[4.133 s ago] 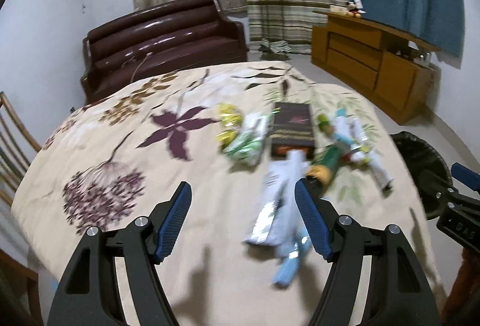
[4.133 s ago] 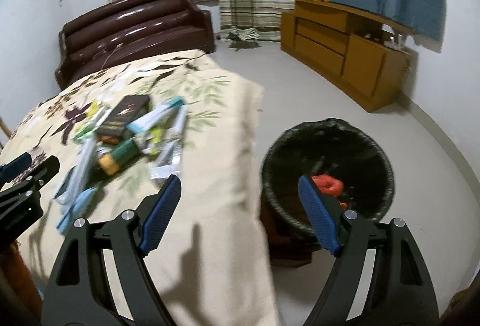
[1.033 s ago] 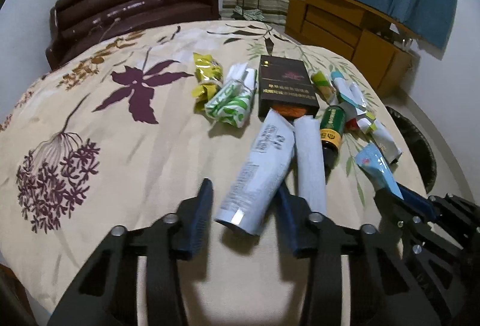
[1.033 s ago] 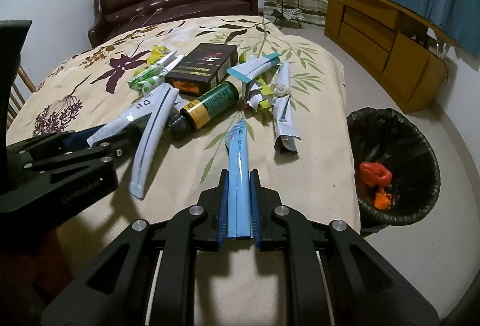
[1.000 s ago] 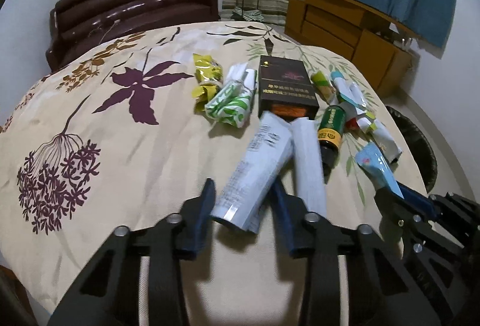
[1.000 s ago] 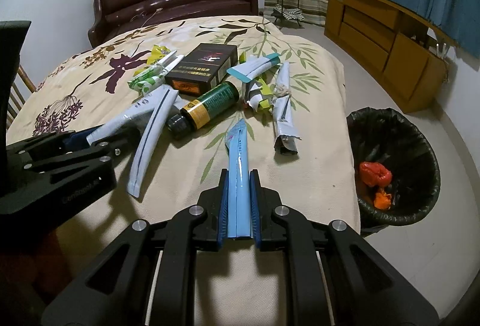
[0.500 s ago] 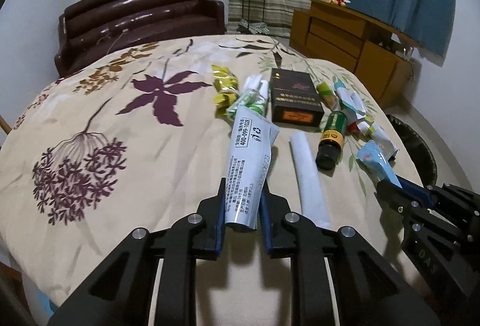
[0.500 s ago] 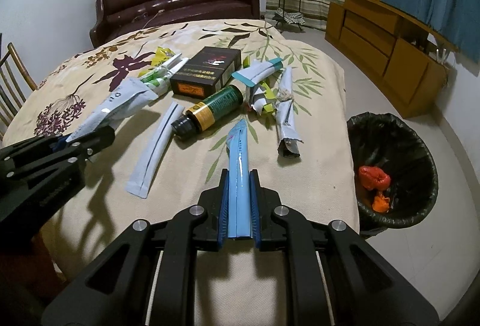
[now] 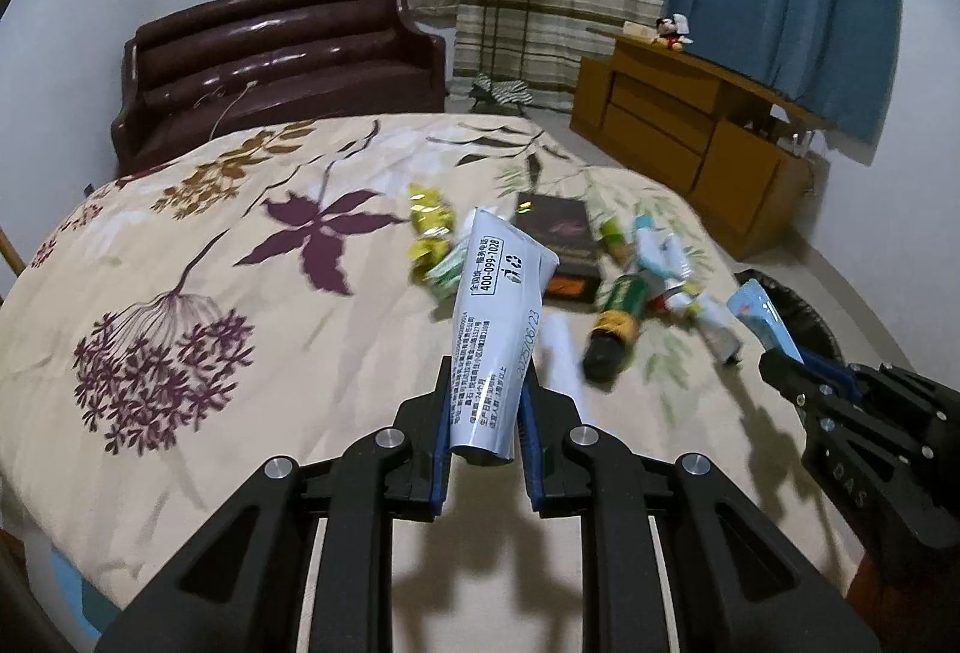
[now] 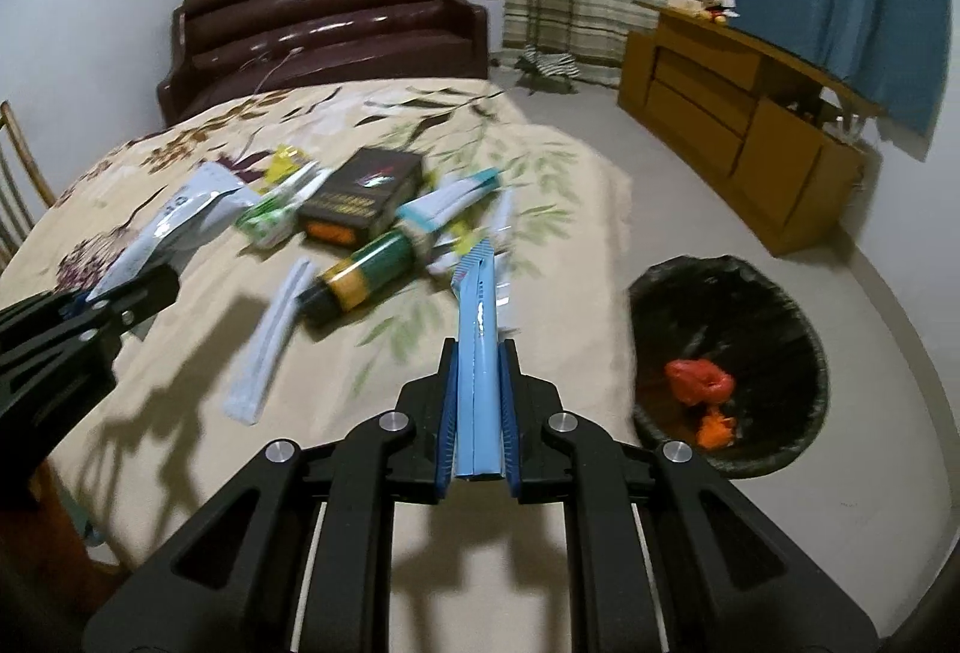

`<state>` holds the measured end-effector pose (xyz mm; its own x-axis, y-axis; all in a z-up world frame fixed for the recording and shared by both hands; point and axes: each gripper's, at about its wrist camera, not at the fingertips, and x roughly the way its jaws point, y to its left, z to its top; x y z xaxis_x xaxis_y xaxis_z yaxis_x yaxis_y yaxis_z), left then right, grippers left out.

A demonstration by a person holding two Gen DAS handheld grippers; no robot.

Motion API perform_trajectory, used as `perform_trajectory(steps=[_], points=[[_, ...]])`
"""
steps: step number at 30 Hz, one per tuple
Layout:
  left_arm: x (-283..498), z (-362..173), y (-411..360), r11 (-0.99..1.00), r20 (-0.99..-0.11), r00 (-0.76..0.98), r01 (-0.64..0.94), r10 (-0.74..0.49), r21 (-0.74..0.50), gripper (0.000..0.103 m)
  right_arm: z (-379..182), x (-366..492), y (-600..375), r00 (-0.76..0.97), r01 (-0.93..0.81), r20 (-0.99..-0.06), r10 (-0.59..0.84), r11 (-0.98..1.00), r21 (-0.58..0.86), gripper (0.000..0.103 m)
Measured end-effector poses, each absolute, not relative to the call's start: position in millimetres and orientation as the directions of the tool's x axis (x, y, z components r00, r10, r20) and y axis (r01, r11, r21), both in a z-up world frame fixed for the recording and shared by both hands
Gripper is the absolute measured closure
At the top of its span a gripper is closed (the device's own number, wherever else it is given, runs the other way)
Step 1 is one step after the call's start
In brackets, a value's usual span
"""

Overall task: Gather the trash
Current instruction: 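Carry both tubes over the black bin and open both tools to drop them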

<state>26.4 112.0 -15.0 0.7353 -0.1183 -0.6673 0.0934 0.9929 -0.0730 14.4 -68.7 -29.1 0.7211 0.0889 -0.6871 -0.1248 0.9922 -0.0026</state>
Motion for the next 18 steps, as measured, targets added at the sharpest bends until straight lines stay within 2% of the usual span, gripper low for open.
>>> perform_trajectory(steps=[18], points=[[62.0, -11.0, -15.9, 0.954, -0.647, 0.715, 0.293, -0.264, -0.065, 0.083, -34.3, 46.9, -194.6, 0.738, 0.127, -0.665, -0.115, 0.991, -0.031, 0.09]])
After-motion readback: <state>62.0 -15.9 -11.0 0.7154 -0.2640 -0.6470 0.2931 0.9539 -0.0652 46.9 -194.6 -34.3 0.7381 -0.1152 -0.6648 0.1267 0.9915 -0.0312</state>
